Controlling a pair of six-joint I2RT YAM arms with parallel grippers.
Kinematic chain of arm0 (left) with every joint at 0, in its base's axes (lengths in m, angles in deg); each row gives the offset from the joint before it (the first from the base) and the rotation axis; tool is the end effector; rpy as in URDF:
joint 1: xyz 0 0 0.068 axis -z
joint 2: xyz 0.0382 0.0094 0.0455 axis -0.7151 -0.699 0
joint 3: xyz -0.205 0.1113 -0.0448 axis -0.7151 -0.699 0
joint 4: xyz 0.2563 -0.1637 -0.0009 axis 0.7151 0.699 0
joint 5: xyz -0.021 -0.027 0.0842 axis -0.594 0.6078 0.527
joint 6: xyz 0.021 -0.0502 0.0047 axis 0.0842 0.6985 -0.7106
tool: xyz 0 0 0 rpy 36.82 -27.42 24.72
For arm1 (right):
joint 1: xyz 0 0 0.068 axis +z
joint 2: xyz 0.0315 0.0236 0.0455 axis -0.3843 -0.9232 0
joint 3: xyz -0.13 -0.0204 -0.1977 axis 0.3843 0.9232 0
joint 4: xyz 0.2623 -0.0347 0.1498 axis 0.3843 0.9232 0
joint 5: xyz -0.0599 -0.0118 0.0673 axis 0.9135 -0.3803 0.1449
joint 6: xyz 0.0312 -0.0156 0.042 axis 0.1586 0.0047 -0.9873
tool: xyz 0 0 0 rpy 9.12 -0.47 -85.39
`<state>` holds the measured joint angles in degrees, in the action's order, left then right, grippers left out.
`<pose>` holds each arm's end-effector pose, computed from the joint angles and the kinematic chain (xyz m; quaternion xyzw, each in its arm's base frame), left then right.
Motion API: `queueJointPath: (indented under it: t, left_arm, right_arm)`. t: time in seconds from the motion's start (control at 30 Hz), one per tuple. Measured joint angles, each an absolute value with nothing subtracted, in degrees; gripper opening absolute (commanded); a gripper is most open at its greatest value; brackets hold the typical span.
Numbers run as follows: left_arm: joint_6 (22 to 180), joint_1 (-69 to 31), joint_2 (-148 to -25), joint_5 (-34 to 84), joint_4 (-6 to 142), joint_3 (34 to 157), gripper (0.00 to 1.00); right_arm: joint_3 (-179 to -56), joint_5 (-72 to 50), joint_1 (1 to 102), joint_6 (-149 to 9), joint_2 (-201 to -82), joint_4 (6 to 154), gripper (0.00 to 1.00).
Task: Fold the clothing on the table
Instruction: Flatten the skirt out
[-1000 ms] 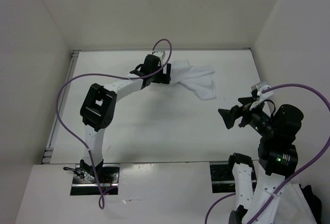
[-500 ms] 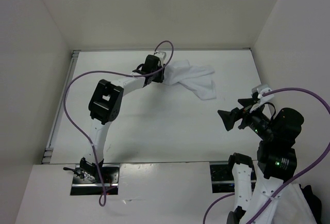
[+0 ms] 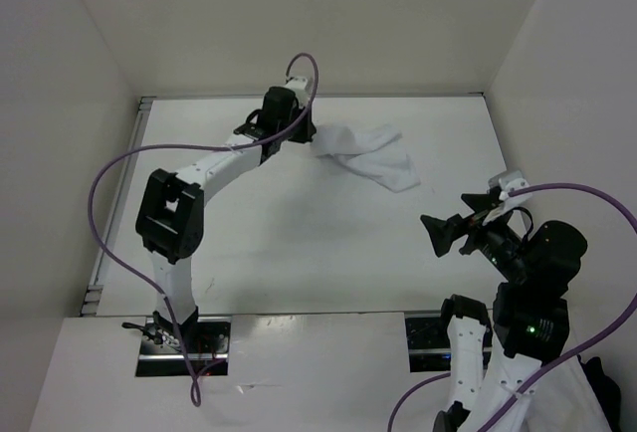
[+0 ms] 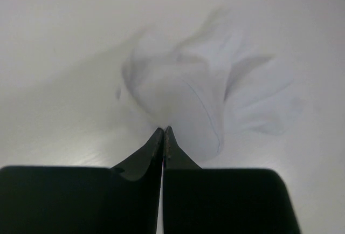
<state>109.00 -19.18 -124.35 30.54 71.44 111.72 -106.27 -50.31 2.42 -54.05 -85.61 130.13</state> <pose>0.4442 -0.2231 0.2088 0.0633 0.8449 -0.2263 0.4805 0.1009 -0.0088 0.4213 -0.1806 0.7306 0.1486 0.6415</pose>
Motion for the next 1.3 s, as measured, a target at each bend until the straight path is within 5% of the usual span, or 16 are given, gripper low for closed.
queueJointPath:
  t: [0.43,0.77,1.07,1.3]
  left_arm:
    - [107.82,-14.28,-109.83,33.58,77.62,119.79,0.0]
    - [107.73,-10.06,-109.96,35.37,94.69,150.43,0.0]
    - [113.68,-1.08,-108.83,41.65,95.83,137.27,0.0]
    - [114.77,3.38,-110.16,49.93,94.91,126.74,0.0]
  right_arm:
    - [-105.88,-49.15,2.4,-55.08,-83.12,128.93,0.99]
    - [-106.32,-51.93,2.4,-54.54,-85.26,128.49,0.99]
    - [-109.38,-58.14,2.31,-66.95,-97.11,115.05,0.99]
    - [-107.39,-56.26,2.31,-64.0,-94.88,114.79,0.99]
